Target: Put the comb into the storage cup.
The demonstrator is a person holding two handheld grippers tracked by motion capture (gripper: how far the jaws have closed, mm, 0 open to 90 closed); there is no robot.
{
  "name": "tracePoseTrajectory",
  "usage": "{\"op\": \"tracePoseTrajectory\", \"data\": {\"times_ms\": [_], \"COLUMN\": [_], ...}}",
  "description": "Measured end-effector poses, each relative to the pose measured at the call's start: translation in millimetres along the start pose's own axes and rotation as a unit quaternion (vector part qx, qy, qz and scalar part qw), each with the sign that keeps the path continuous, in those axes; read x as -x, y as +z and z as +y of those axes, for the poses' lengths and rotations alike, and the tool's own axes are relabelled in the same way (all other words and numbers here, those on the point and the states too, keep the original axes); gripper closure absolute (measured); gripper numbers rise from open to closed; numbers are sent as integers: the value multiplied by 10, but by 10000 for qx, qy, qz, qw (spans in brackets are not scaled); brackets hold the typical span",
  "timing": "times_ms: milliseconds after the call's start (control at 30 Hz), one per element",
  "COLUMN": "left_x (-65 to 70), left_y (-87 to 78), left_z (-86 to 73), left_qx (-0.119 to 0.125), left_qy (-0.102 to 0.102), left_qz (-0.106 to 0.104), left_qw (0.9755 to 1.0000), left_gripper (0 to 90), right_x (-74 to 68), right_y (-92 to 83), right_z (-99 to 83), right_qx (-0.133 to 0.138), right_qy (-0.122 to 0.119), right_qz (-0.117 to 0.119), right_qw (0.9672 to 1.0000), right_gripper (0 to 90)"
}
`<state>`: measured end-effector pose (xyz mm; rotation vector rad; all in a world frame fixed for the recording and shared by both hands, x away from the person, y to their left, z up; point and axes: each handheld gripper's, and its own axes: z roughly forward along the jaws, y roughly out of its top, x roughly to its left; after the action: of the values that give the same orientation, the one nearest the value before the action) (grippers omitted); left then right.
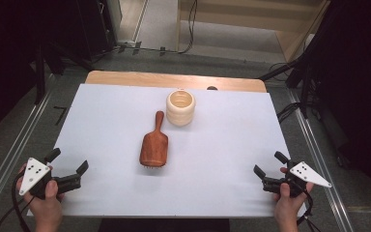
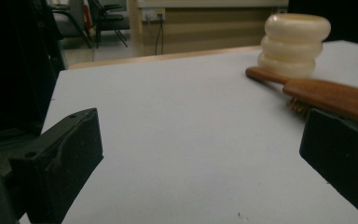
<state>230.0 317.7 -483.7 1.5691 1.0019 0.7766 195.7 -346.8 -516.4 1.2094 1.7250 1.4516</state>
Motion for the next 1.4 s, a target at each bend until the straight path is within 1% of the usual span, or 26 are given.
{"op": "tracePoseTrajectory", "data": {"times_ms": [33, 133, 267, 333, 467, 533, 667, 733, 767, 800, 833, 867, 900, 967, 1000, 1033, 1067, 1100, 1133, 1167, 1200, 1233, 1267, 1300, 1333, 1400], "left_x": [0, 66, 113, 139, 146, 154, 206, 245, 245, 285, 310, 329, 329, 377, 415, 415, 453, 453, 490, 507, 523, 523, 553, 567, 567, 616], "left_y": [0, 9, 43, 66, 147, 191, 299, 367, 367, 446, 487, 531, 531, 625, 728, 728, 825, 825, 923, 966, 1010, 1010, 1091, 1133, 1133, 1245], "left_z": [0, 113, 213, 261, 412, 518, 718, 800, 800, 870, 902, 928, 928, 970, 996, 996, 1011, 1011, 1020, 1023, 1027, 1027, 1035, 1037, 1037, 1040], "left_qx": [0, 52, 29, 11, 7, -9, -126, -184, -184, -283, -346, -390, -390, -497, -599, -599, -695, -695, -835, -869, -911, -911, -986, -1033, -1033, -1126], "left_qy": [0, 74, 79, 85, 61, 43, 212, 239, 239, 249, 281, 297, 297, 335, 343, 343, 395, 395, 452, 464, 509, 509, 524, 505, 505, 547], "left_qz": [0, 18, -217, -206, -227, -308, -491, -503, -503, -594, -612, -711, -711, -774, -950, -950, -1079, -1079, -1130, -1204, -1243, -1243, -1397, -1464, -1464, -1564], "left_qw": [10000, 10000, 9997, 9998, 9997, 9995, 9985, 9983, 9983, 9975, 9971, 9963, 9963, 9952, 9931, 9931, 9909, 9909, 9890, 9878, 9867, 9867, 9839, 9825, 9825, 9797], "left_gripper": [0, 0, 0, 50, 67, 127, 158, 206, 244, 293, 318, 393, 475, 561, 608, 626, 679, 716, 760, 796, 810, 836, 859, 861, 871, 899], "right_x": [0, -5, -14, -15, -10, -22, -26, -21, -19, -19, -22, -23, -23, -25, -25, -25, -22, -22, -20, -19, -18, -18, -21, -21, -19, -18], "right_y": [0, 11, 12, 10, 6, 6, 4, 4, 5, 2, 1, 3, 4, 5, 5, 5, 7, 7, 7, 7, 10, 10, 9, 9, 10, 11], "right_z": [0, 0, 0, -2, 0, 0, 0, -2, -3, -2, -2, -1, -1, 0, 0, 0, -1, -1, -1, -1, -1, -1, -1, -1, -1, -2], "right_qx": [0, -38, -81, -65, -56, -93, -89, -74, -64, -73, -85, -98, -104, -103, -101, -101, -92, -92, -104, -103, -96, -96, -103, -104, -100, -103], "right_qy": [0, -26, -70, -74, -39, -56, -55, -34, -35, -37, -29, -37, -52, -73, -69, -69, -66, -66, -55, -59, -67, -67, -61, -60, -74, -72], "right_qz": [0, 75, 139, 134, -1, -13, 15, 34, 42, 55, 58, 68, 77, 123, 135, 135, 166, 166, 172, 185, 182, 182, 192, 197, 194, 205], "right_qw": [10000, 10000, 9998, 9999, 10000, 9999, 9999, 10000, 10000, 10000, 9999, 9999, 9999, 9998, 9998, 9998, 9998, 9998, 9998, 9998, 9998, 9998, 9997, 9997, 9997, 9997], "right_gripper": [0, 0, 0, 0, 0, 0, 0, 0, 0, 0, 0, 0, 0, 0, 0, 0, 0, 0, 0, 0, 0, 0, 0, 0, 0, 0]}}
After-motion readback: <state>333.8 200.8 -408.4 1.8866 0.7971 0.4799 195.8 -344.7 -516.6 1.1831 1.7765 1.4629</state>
